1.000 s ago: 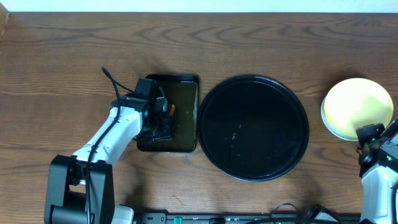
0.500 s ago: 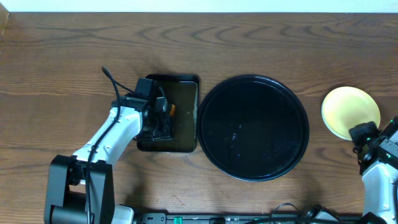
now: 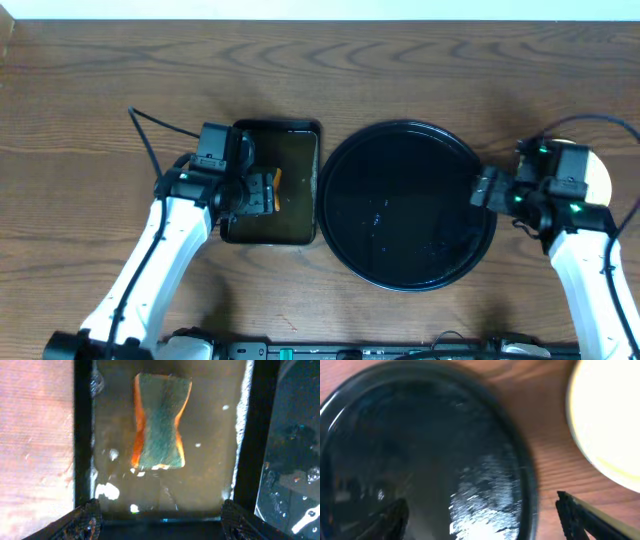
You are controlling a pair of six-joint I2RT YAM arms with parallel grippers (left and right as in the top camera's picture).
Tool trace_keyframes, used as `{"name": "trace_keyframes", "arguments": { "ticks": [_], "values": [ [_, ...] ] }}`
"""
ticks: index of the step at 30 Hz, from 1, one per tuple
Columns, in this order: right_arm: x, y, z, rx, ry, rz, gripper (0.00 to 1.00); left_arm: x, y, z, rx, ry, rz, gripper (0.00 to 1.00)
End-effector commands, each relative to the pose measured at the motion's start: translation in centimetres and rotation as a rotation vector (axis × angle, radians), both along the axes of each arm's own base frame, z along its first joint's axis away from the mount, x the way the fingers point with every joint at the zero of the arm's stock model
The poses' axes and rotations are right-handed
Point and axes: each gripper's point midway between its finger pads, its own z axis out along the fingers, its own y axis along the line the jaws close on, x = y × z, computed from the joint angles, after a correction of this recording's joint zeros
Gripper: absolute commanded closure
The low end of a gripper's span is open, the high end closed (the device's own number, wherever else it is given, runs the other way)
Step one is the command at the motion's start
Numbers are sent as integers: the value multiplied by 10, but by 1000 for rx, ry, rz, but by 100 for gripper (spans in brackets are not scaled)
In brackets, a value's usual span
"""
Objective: Clean dirty plates on tray and stack at the side
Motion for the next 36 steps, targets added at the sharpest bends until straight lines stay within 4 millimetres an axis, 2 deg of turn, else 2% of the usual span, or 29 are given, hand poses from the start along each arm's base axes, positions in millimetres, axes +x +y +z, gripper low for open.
{"name": "trace_keyframes", "arguments": {
  "ticks": [1,4,7,10,12,19,23,36],
  "values": [
    [-9,20,6,-127,42,135,1,-12,23,8,81,33,171,23],
    [-33,36,-4,-124,137,197,1,-41,35,8,134,123,204,23],
    [-49,44,-8,-99,198,183,1,-65,40,12,152,180,200,22],
    [-65,53,2,-59,186,217,1,-81,43,27,145,141,184,22],
    [-77,58,15,-21,113,228,1,-88,44,42,118,41,178,22],
    [-98,46,60,-36,-241,187,1,-98,46,93,9,-387,168,22],
    [-107,40,83,-49,-366,164,1,-106,48,110,-22,-493,172,21],
    [-113,44,81,-27,-357,179,1,-107,48,110,-23,-498,173,21]
  ]
}}
